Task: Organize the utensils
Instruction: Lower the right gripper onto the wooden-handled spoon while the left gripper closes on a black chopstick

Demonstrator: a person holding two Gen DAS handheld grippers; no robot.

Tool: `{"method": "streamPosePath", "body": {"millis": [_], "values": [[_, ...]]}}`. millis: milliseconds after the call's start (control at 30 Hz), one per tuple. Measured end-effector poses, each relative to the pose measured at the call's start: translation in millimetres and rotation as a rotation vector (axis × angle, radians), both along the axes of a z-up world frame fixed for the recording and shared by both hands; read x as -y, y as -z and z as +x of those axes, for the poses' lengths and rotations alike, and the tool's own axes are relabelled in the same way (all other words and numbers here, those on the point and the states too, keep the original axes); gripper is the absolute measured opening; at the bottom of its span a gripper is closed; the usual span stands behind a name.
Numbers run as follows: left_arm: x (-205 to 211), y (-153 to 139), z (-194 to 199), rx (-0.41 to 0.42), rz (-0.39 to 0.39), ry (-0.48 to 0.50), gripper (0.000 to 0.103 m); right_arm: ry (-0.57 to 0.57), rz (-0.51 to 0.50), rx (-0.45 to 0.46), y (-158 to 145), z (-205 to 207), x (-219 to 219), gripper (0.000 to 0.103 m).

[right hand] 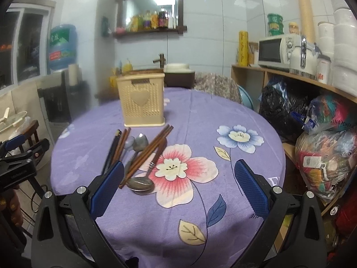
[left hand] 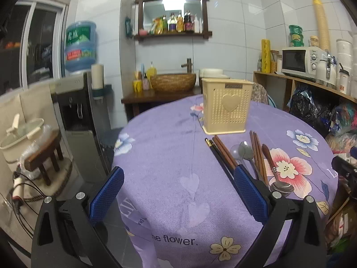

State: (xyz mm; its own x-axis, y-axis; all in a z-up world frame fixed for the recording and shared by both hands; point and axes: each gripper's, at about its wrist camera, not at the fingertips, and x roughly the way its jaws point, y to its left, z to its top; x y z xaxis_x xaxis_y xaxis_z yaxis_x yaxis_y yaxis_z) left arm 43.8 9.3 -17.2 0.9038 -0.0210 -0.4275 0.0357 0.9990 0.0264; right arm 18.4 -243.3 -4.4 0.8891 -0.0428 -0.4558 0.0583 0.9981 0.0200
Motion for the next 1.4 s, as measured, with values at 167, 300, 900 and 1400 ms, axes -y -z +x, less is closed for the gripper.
{"method": "streamPosePath", "body": {"millis": [167,300,900,1400], "values": [[-2.3,6.4,29.2,-0.065,0.048,0.001,0.098,-0.012,0.006,-0.132,16.4,43.8,10.7,0.098],[-0.3,12.6,57.3,-0.15,0.076,0.019,0.098,-0.016,0.003,-0.191,23.1,69.9,14.0,0.098],[58.9,47.2,123.1,-0.398,0.109,0.136,0.074,-0.035,-0.042,-0.255,34.2,112.7,1.8,0.098],[35.8,54.0,132.9,-0.438,0.118,0.148,0.077,-0.021,-0.058,-0.297,39.9,123.6,7.9,0.098]]}}
